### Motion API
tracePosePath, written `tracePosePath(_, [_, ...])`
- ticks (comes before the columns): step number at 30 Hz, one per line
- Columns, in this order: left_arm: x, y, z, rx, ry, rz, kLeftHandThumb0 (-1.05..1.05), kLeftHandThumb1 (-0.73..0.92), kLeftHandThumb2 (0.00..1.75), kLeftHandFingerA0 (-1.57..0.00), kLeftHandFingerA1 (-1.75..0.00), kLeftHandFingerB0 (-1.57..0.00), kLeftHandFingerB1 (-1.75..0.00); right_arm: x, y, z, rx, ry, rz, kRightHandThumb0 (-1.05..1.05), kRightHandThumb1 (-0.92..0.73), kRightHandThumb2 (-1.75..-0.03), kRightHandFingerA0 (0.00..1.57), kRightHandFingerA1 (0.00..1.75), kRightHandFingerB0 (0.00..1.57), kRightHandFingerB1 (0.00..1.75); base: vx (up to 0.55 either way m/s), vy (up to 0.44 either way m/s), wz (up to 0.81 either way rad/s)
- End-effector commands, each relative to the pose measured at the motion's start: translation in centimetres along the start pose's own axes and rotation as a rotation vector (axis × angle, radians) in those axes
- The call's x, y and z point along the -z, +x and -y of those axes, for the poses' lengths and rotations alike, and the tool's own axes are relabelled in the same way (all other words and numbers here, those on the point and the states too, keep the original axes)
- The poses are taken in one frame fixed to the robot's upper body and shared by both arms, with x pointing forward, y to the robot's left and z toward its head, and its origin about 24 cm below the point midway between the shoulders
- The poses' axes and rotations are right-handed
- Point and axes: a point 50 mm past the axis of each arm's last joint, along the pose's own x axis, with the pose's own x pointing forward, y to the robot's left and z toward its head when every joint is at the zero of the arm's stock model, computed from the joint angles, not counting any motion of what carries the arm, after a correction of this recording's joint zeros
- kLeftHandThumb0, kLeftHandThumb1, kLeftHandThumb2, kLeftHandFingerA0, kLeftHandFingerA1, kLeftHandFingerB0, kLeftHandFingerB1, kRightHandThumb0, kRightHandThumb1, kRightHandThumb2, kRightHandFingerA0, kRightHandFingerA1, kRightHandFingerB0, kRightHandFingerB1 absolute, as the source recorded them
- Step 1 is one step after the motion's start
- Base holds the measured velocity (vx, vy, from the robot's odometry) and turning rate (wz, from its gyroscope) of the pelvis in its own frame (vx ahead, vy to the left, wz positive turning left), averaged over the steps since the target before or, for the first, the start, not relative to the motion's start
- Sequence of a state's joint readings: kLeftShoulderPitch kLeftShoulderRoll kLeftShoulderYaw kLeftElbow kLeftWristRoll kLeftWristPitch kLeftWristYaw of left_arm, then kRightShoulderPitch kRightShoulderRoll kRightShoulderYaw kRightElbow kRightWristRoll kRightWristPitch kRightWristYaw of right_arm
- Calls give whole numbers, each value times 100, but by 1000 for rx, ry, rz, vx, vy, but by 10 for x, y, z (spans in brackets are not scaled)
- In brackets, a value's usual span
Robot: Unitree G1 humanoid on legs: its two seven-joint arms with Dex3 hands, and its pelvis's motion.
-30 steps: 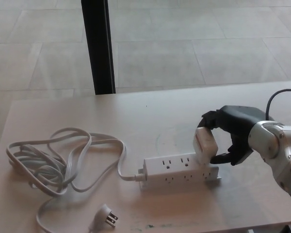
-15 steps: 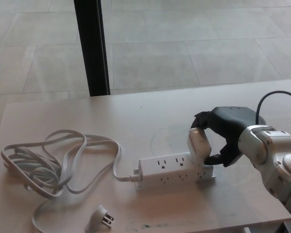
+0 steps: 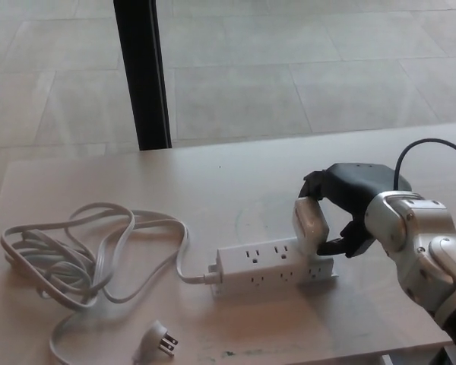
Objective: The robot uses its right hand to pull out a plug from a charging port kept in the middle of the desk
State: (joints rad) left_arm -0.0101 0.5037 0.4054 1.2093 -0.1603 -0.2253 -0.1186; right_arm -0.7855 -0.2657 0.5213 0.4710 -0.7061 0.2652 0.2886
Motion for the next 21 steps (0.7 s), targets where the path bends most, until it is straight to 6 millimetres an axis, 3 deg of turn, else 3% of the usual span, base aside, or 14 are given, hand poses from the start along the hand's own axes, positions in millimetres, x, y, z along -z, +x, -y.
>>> tracePosePath(1, [-5,0,-8,-13,30,26,-75,72,63,-71,-50,-62,-39,-1,-2,24,11,67,-9,-34,-60,-71,90,162,85,61,0,0,0])
tracePosePath(5, [-5,0,-8,-14,23,24,-74,72,63,-72,-51,-63,-40,2,-4,27,-1,125,-15,-30,-59,-73,89,163,84,61,0,0,0])
tracePosePath(6, [-5,0,-8,-9,26,27,-73,73,63,-71,-51,-63,-40,5,-4,27,-16,159,-28,-26,-57,-77,90,171,92,87,0,0,0])
tracePosePath(7, [-5,0,-8,-10,25,26,-74,73,63,-72,-52,-64,-40,6,-4,27,-21,171,-32,-29,-55,-78,86,173,98,90,0,0,0])
tracePosePath(9, [-5,0,-8,-8,27,25,-74,74,63,-71,-51,-64,-41,9,-5,29,-27,207,-20,-27,-48,-85,89,175,103,88,0,0,0])
tracePosePath(15, [-5,0,-8,-7,25,19,-74,75,64,-70,-50,-62,-40,12,-11,39,-12,279,-13,-30,-51,-71,84,175,97,76,0,0,0])
tracePosePath(16, [-5,0,-8,-8,26,18,-74,75,64,-70,-50,-62,-40,13,-12,42,-9,302,-19,-30,-51,-71,84,175,97,76,0,0,0])
tracePosePath(17, [-5,0,-8,-3,20,22,-74,75,64,-70,-50,-61,-40,13,-13,45,-8,334,-18,-29,-50,-71,86,175,97,89,0,0,0])
tracePosePath(18, [-6,0,-9,-6,20,23,-75,75,64,-70,-50,-61,-40,12,-12,50,-8,353,-9,-28,-50,-71,86,164,100,93,0,0,0])
tracePosePath(20, [-5,0,-9,-5,17,18,-75,75,63,-70,-50,-62,-40,11,-13,52,-12,360,-11,-30,-50,-72,85,161,99,92,0,0,0])
tracePosePath(21, [-5,0,-9,-7,9,18,-75,75,63,-71,-51,-63,-40,11,-13,53,-13,367,-13,-36,-44,-76,96,152,104,94,0,0,0])
